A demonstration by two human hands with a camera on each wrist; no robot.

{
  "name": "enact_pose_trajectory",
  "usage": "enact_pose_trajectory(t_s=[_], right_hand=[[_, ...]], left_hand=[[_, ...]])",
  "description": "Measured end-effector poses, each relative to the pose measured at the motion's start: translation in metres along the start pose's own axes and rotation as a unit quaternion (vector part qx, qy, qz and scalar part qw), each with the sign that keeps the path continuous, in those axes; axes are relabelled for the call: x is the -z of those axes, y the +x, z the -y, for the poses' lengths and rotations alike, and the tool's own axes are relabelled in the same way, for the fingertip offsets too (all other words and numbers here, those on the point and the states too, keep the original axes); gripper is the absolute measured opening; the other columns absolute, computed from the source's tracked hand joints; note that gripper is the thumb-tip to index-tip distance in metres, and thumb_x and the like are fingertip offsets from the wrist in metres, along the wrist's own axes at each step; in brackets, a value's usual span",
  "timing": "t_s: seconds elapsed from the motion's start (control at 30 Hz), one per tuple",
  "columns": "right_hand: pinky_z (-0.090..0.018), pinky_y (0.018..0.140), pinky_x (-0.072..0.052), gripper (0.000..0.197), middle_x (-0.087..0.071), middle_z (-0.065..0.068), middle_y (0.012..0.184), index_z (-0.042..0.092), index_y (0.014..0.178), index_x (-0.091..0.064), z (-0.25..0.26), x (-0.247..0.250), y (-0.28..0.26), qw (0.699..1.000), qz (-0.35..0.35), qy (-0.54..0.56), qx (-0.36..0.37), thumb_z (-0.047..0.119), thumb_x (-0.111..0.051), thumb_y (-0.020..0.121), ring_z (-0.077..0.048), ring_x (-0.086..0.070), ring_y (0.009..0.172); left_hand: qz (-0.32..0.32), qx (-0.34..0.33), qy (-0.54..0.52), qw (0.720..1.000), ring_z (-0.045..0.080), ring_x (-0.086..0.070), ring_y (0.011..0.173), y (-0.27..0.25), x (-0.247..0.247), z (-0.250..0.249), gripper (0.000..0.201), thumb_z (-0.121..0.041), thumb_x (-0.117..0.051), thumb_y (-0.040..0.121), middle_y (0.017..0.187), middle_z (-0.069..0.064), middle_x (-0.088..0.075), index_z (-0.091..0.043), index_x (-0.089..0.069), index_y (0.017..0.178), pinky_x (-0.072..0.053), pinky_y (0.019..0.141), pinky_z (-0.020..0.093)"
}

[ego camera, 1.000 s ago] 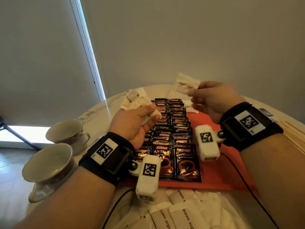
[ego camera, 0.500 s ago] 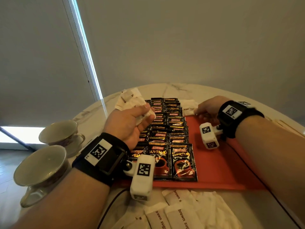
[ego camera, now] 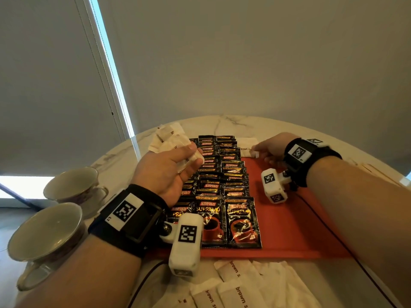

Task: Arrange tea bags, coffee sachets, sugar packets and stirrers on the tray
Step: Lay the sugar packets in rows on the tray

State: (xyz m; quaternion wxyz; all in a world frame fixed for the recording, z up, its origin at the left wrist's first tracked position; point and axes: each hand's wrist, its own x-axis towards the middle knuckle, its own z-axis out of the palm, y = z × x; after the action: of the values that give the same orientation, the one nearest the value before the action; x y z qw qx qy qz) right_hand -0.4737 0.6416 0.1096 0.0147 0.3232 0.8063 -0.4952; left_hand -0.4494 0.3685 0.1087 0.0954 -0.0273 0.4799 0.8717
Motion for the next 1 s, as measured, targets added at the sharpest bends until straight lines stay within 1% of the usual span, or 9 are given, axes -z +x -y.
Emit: enact_pose_trajectory(t_s=[0.13, 0.27, 0.4, 0.47, 0.57, 0.67, 0.77, 0.9, 1.0], right_hand=[[-0.024, 0.054, -0.038, 0.011, -0.064, -0.005, 0.068, 0.004, 0.091, -0.071, 0.005, -0.005, -0.006, 0.996, 0.084, 0.042, -0.005, 0.016, -0.073, 0.091, -0.013, -0.049, 0.054], [-0.025, 0.051, -0.041, 0.015, -0.068, -0.005, 0.073, 0.000, 0.103, -0.074, 0.009, -0.010, -0.004, 0.997, 0.070, 0.013, -0.010, 0.010, -0.069, 0.092, -0.013, -0.051, 0.052], [-0.025, 0.054, -0.041, 0.021, -0.069, -0.005, 0.074, 0.000, 0.109, -0.074, 0.006, -0.009, -0.002, 0.996, 0.069, 0.058, -0.021, 0.009, -0.070, 0.091, -0.013, -0.051, 0.055], [-0.024, 0.054, -0.041, 0.019, -0.071, -0.006, 0.081, 0.001, 0.108, -0.073, 0.006, -0.007, -0.009, 0.993, 0.064, 0.103, -0.003, 0.010, -0.068, 0.093, -0.012, -0.051, 0.055], [-0.023, 0.051, -0.040, 0.015, -0.069, -0.002, 0.081, 0.007, 0.102, -0.075, 0.009, -0.004, -0.038, 0.978, 0.060, 0.186, 0.073, 0.018, -0.071, 0.092, -0.009, -0.051, 0.052], [-0.024, 0.053, -0.038, 0.024, -0.064, 0.002, 0.076, 0.011, 0.101, -0.073, 0.013, -0.010, -0.085, 0.953, 0.174, 0.201, 0.144, 0.027, -0.077, 0.084, -0.008, -0.050, 0.055], [-0.024, 0.055, -0.043, 0.042, -0.066, 0.000, 0.080, 0.015, 0.099, -0.073, 0.015, -0.023, -0.116, 0.939, 0.250, 0.115, 0.207, 0.037, -0.086, 0.066, -0.008, -0.054, 0.060], [-0.024, 0.055, -0.049, 0.019, -0.066, -0.003, 0.075, 0.013, 0.087, -0.070, 0.015, -0.032, -0.122, 0.936, 0.219, 0.117, 0.250, 0.017, -0.086, 0.077, -0.012, -0.058, 0.063], [-0.027, 0.056, -0.053, 0.013, -0.068, -0.003, 0.071, 0.011, 0.084, -0.069, 0.013, -0.029, -0.116, 0.940, 0.186, 0.142, 0.246, 0.010, -0.082, 0.082, -0.013, -0.060, 0.060]], left_hand=[[0.005, 0.002, -0.001, 1.000, 0.027, -0.078, 0.090, -0.002, -0.002, 0.001, 0.045, 0.002, -0.074, 0.089, 0.121, 0.023, -0.073, -0.015, -0.062, 0.129, -0.061, 0.058, 0.025], [0.021, 0.016, -0.012, 1.000, 0.032, -0.078, 0.093, -0.006, -0.004, 0.001, 0.041, 0.007, -0.065, 0.094, 0.124, 0.027, -0.069, -0.014, -0.058, 0.129, -0.062, 0.059, 0.028], [0.044, 0.050, -0.029, 0.997, 0.039, -0.079, 0.091, -0.011, -0.007, 0.001, 0.038, 0.011, -0.055, 0.095, 0.119, 0.028, -0.068, -0.008, -0.055, 0.128, -0.067, 0.066, 0.035], [0.064, 0.060, -0.017, 0.996, 0.039, -0.079, 0.090, -0.013, -0.008, 0.002, 0.037, 0.009, -0.055, 0.098, 0.114, 0.028, -0.073, -0.008, -0.055, 0.131, -0.067, 0.064, 0.034], [0.085, 0.062, 0.015, 0.994, 0.039, -0.079, 0.092, -0.016, -0.010, 0.003, 0.036, 0.005, -0.058, 0.100, 0.107, 0.022, -0.078, -0.014, -0.059, 0.130, -0.066, 0.060, 0.033], [0.103, 0.056, 0.053, 0.992, 0.032, -0.080, 0.087, -0.022, -0.012, 0.003, 0.031, -0.002, -0.068, 0.096, 0.102, 0.014, -0.080, -0.015, -0.065, 0.124, -0.064, 0.056, 0.030], [0.101, 0.040, 0.085, 0.990, 0.022, -0.079, 0.076, -0.027, -0.013, 0.005, 0.033, -0.011, -0.076, 0.088, 0.094, 0.009, -0.080, -0.014, -0.069, 0.119, -0.060, 0.050, 0.025], [0.081, 0.045, 0.088, 0.992, 0.021, -0.077, 0.072, -0.029, -0.014, 0.003, 0.027, -0.024, -0.079, 0.087, 0.090, 0.009, -0.079, -0.014, -0.071, 0.112, -0.059, 0.048, 0.026], [0.059, 0.063, 0.074, 0.993, 0.026, -0.079, 0.073, -0.030, -0.015, -0.001, 0.027, -0.033, -0.075, 0.092, 0.090, 0.010, -0.081, -0.016, -0.071, 0.111, -0.061, 0.051, 0.031]])
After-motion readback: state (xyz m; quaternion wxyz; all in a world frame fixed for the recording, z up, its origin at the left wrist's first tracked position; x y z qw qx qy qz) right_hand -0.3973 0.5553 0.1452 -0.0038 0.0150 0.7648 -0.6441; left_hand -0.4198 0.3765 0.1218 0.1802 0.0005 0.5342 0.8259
